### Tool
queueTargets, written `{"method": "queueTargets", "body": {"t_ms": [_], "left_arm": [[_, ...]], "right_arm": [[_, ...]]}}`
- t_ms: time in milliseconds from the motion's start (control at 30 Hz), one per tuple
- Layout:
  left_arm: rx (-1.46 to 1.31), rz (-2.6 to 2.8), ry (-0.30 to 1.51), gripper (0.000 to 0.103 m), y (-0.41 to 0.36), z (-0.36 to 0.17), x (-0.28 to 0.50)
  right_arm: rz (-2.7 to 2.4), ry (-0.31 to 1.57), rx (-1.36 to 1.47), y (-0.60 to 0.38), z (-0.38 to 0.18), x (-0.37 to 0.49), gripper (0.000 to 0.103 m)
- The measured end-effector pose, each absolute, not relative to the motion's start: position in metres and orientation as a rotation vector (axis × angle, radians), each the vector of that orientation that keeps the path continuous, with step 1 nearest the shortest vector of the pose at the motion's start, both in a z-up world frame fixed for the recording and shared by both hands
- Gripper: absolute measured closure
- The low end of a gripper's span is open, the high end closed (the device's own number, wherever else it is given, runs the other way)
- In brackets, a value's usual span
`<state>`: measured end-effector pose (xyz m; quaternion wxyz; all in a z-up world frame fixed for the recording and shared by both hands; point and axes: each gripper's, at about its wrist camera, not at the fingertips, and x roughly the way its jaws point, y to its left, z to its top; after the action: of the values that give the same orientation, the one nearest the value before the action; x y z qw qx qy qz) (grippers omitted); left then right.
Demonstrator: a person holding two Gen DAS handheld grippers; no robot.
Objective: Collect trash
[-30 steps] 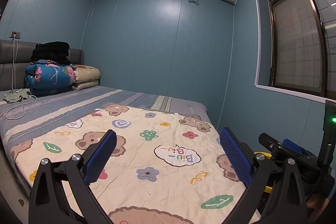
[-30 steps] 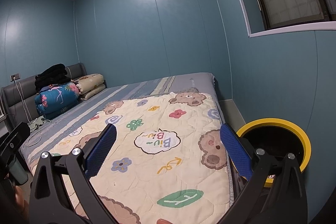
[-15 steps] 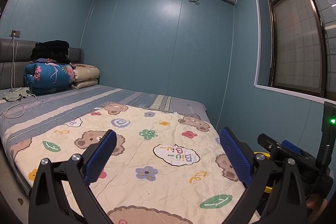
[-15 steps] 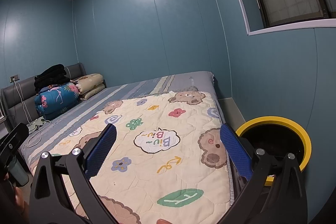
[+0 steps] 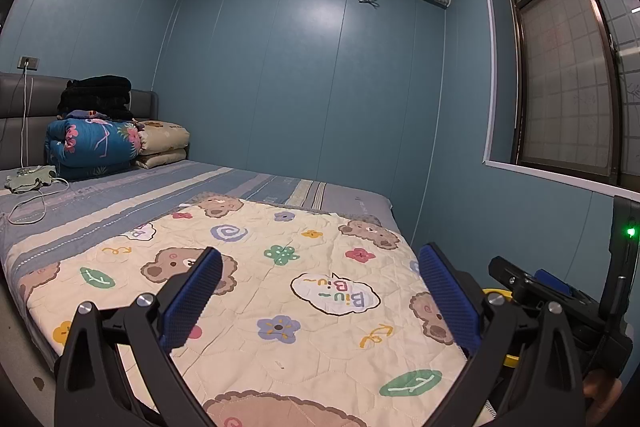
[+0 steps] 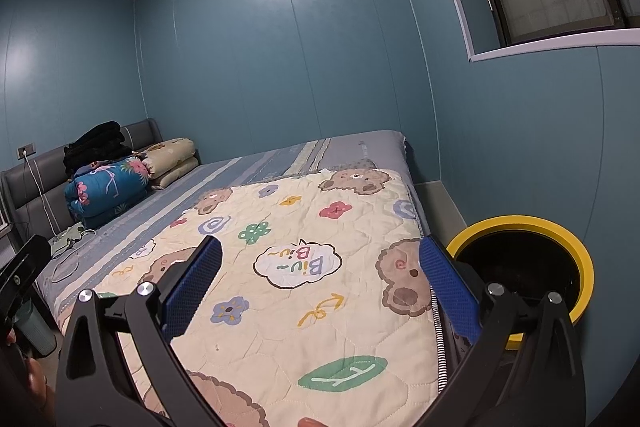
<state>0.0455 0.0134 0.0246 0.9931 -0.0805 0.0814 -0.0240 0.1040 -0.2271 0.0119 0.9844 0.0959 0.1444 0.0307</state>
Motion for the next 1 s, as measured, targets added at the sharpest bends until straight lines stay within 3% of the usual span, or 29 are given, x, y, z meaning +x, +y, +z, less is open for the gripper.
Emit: {"method": "queueTargets", "body": {"t_ms": [1000], "left_arm": [[-0.159, -0.052, 0.169, 0.008, 0.0113, 0.0238, 0.0467]], "right_arm": [[0.059, 0.312, 0.210, -0.2248, 0.0024, 0.1056, 0.008]]}}
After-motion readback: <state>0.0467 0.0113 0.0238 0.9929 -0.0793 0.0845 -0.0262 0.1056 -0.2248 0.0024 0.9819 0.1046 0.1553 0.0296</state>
